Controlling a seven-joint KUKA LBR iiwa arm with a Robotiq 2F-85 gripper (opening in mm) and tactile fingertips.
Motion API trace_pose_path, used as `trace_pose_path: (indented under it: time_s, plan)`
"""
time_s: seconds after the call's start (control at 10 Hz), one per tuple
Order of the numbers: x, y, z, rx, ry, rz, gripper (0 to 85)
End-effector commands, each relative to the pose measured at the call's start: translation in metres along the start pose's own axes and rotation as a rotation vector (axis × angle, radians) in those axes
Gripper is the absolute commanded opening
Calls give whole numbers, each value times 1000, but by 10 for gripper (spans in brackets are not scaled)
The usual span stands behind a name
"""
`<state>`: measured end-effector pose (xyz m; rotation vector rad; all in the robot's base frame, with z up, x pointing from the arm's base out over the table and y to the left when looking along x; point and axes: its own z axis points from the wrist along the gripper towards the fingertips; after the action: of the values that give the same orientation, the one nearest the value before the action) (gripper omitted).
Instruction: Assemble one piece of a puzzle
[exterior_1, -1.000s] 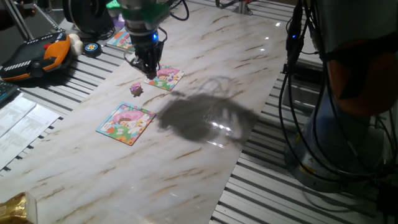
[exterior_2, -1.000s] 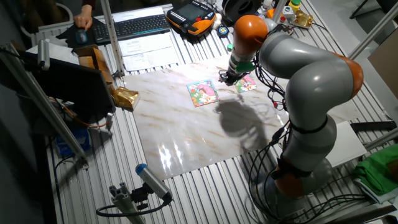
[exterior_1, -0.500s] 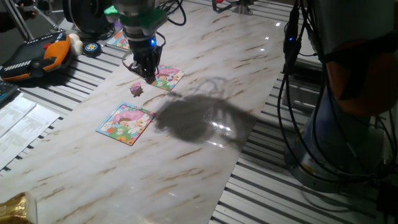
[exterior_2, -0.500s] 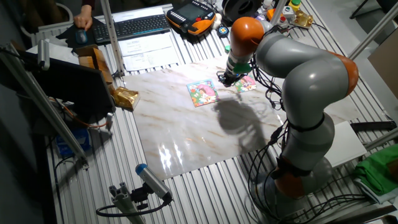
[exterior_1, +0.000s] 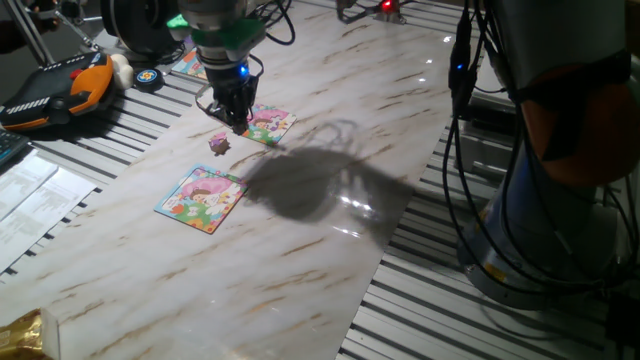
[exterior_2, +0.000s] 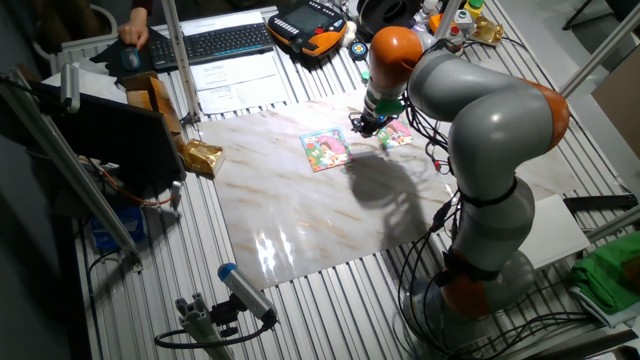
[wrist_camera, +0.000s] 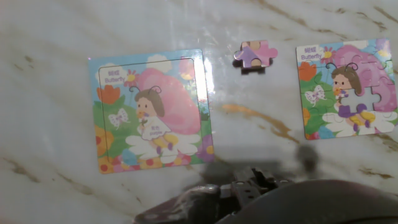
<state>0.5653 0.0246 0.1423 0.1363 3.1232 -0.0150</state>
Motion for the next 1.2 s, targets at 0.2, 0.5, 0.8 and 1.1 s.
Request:
trace_pose_path:
  time_s: [0.2,0.5,0.8,1.1]
  plan:
    - [-4,-3,2,-7,0,1,7]
    - [-3,-3,2,8,11,-8,7]
    - [-3,-3,2,33,-17,-30,7]
    - [-3,-3,3,16,-17,-25,7]
